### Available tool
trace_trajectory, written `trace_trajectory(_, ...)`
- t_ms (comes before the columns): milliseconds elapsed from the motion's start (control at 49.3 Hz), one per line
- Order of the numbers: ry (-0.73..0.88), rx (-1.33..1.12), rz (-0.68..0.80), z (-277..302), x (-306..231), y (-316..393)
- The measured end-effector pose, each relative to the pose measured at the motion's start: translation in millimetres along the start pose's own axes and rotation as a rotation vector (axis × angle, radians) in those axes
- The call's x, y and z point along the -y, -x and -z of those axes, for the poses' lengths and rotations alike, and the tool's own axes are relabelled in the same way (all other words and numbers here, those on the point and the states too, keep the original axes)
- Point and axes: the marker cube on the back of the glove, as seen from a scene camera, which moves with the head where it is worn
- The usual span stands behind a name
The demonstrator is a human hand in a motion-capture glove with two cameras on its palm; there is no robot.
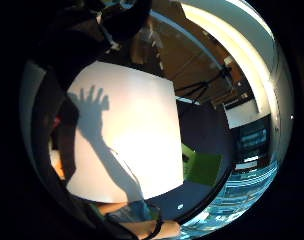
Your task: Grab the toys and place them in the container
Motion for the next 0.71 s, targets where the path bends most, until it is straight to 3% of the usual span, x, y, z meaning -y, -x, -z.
trace_trajectory(426, 0.056, 0.012, -0.060, -27, -22, -91)
trace_trajectory(710, 0.082, -0.019, -0.058, -25, -35, -100)
